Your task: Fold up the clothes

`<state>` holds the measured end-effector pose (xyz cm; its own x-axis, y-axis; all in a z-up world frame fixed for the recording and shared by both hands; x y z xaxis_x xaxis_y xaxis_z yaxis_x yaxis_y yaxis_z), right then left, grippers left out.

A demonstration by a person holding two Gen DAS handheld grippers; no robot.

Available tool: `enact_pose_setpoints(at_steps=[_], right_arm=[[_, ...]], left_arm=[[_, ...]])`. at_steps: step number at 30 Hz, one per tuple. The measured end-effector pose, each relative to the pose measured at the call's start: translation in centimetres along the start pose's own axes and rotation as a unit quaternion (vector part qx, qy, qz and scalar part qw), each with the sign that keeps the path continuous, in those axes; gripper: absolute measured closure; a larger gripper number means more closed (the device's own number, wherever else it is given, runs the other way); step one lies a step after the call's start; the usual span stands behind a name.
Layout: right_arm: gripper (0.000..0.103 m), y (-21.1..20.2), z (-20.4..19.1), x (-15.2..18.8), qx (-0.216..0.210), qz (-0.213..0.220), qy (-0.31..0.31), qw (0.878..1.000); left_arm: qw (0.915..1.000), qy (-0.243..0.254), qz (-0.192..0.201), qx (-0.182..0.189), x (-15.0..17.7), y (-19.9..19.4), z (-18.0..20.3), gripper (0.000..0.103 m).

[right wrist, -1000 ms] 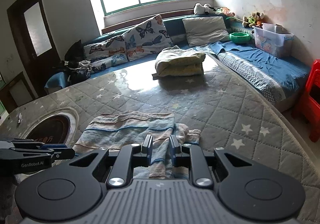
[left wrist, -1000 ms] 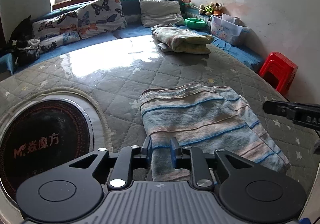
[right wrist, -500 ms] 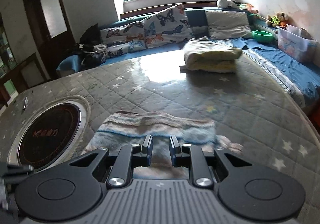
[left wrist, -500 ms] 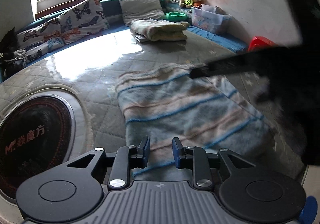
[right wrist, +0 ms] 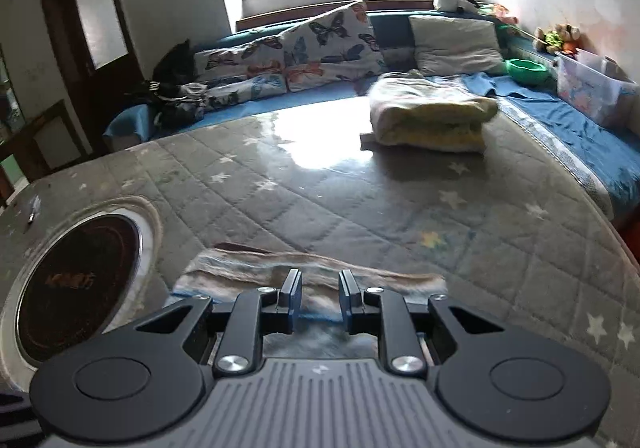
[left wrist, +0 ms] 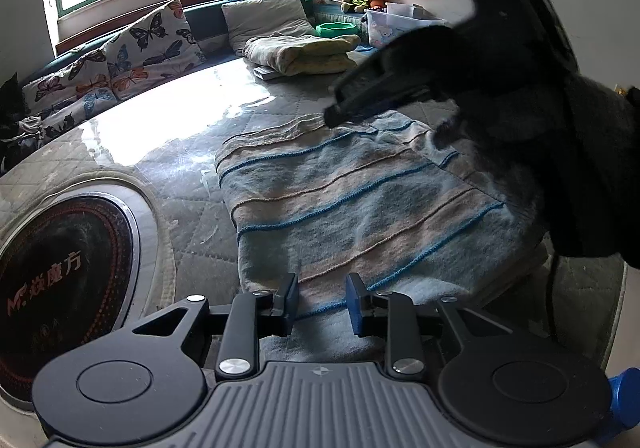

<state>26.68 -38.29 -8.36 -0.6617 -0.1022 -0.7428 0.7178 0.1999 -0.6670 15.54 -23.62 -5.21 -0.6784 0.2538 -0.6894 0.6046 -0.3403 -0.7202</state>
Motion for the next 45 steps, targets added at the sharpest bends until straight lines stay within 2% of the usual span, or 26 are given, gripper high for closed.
enact_pose_setpoints(at_steps=[6, 11, 16, 20, 22, 25, 30, 34, 38, 45], right_arm=[[0.085, 2.6, -0.2, -0.3, 0.011, -0.024, -0.007, 1.000], [0.085, 1.5, 0.2, -0.9, 0.019, -0.013, -0.004, 1.000], [0.082, 0.2, 0.5, 0.6, 0.011, -0.023, -0.012, 1.000], [0.080, -1.6, 0.5, 1.6, -0.006, -0.018, -0.009, 1.000], [0.071, -2.5, 0.1, 2.1, -0.015, -0.012, -0.011, 1.000], [0.070, -3.2, 0.0, 2.9, -0.020, -0.010, -0.012, 1.000], [0.069, -4.2, 0.1, 3.8, -0.026, -0.007, -0.008, 1.000], [0.069, -5.0, 0.1, 4.3, -0.028, -0.001, -0.010, 1.000], [0.065, -5.5, -0.3, 4.9, -0.036, 0.000, -0.012, 0.999], [0.064, -6.7, -0.5, 5.8, -0.038, 0.002, -0.015, 0.999]], left_arm=[[1.0000, -0.004, -0.001, 0.003, 0.2, -0.2, -0.2, 0.074], [1.0000, -0.005, -0.001, 0.004, 0.3, -0.2, -0.2, 0.074], [0.9999, -0.011, -0.001, 0.007, 0.1, -0.3, -0.5, 0.073], [0.9993, -0.030, 0.010, 0.020, -1.1, -0.5, -1.3, 0.073], [0.9982, -0.049, 0.017, 0.030, -2.1, -0.2, -2.0, 0.073], [0.9958, -0.084, 0.018, 0.033, -3.2, 0.8, -3.6, 0.073], [0.9930, -0.118, 0.011, -0.001, -3.6, 1.7, -7.0, 0.072], [0.9904, -0.137, 0.019, 0.002, -4.5, 1.2, -7.7, 0.074], [0.9920, -0.121, 0.037, -0.001, -5.9, 1.3, -6.9, 0.074], [0.9934, -0.095, 0.013, -0.062, -4.7, 3.4, -8.6, 0.073]])
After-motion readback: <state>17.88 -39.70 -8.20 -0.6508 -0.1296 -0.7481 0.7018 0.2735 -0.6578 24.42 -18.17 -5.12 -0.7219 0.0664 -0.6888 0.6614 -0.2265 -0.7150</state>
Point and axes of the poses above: each gripper's, at about its wrist camera, not at the fingertips, and y roughly the way its jaws point, z to its right, x to its underside, the point moved 8 cm from there along y, roughly the way its jaws point, and after that the axes turned 7 degrees about -y, right-handed, at the moved point
